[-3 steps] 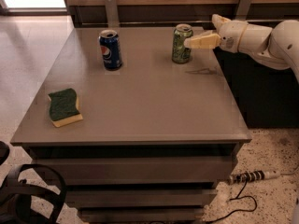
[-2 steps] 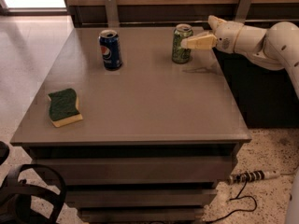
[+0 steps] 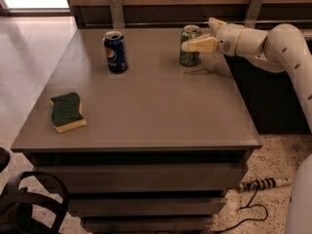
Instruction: Move green can near sponge
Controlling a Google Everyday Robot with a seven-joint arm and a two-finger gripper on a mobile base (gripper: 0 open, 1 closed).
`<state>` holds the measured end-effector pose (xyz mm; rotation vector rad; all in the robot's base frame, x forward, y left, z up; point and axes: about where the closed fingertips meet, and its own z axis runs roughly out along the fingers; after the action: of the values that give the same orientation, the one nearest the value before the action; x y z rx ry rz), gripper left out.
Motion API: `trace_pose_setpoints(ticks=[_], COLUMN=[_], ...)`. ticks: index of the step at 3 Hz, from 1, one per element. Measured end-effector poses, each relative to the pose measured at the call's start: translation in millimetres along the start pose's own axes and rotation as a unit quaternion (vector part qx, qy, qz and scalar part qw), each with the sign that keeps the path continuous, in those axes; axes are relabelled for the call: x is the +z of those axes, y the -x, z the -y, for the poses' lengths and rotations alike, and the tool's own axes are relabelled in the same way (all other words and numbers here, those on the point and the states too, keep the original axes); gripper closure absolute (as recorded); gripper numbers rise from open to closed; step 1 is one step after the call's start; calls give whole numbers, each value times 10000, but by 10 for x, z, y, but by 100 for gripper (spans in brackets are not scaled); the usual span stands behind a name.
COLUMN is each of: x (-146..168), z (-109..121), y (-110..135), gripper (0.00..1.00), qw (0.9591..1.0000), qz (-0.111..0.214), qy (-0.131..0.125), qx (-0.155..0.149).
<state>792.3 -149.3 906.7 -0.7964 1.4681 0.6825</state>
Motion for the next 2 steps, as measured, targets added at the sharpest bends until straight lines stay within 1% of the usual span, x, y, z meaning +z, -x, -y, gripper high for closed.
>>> trace_pose_setpoints(ticks=[1, 2], x=[98, 126], z=[-48, -65], y=[-71, -69], gripper=[16, 39], qw=[10000, 10000], qz=[20, 20], qy=[37, 62], qx=[42, 44])
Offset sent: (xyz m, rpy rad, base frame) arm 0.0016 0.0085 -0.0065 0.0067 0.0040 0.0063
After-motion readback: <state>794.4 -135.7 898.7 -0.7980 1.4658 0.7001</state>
